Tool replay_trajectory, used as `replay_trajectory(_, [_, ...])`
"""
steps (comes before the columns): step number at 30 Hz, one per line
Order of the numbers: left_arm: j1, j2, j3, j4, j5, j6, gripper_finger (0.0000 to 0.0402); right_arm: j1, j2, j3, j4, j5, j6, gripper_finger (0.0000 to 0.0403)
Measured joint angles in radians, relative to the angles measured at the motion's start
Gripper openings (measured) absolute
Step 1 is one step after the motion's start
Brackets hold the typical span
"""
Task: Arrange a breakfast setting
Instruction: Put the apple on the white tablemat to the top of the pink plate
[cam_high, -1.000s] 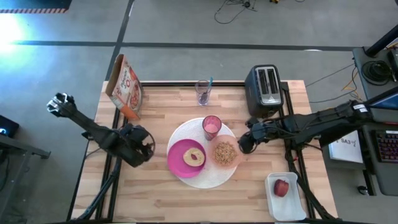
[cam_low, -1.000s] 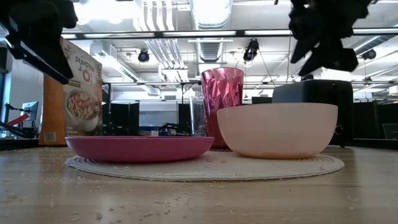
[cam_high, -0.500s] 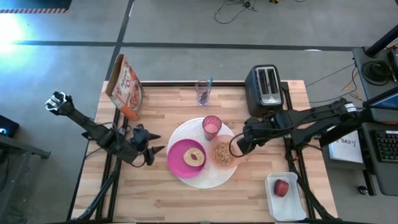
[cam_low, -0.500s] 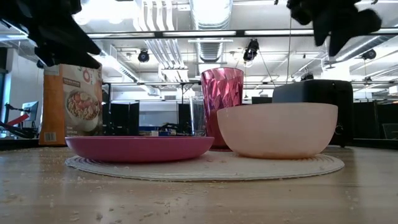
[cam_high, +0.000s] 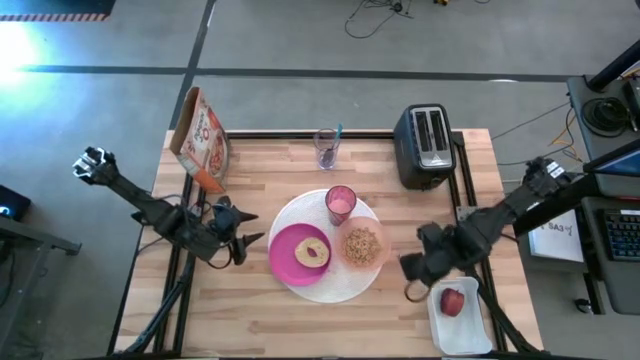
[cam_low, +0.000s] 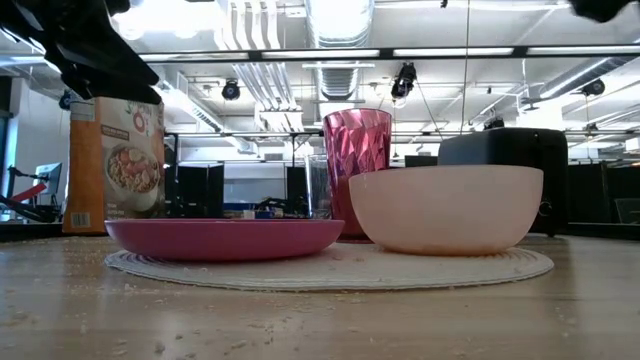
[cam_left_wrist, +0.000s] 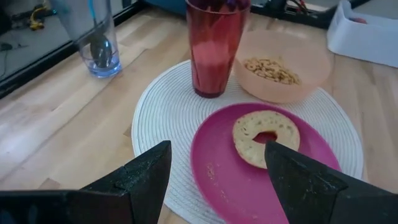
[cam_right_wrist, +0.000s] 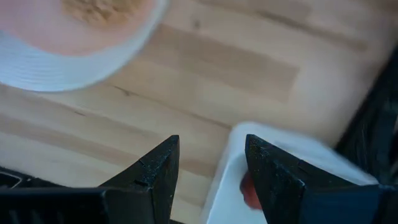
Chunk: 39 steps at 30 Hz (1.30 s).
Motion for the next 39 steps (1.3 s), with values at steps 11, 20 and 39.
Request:
replay_trajectory(11, [0.001,-0.079,0.002,-0.005,0.051,0.136,0.0242,0.204,0.115,0.0,0.002,-0.265,0.358,0.0174])
replay_trajectory(20, [0.0,-0.105,0.002,-0.006,0.073,0.201,0.0242,0.25,0.195,-0.002,0.023,-0.349,0.434,0.0173])
replay_trajectory(39, [0.0,-0.109,0.002,-0.013,0.074,0.19,0.0242,0.25,0.254,-0.004,0.031,-0.377,0.405,0.018])
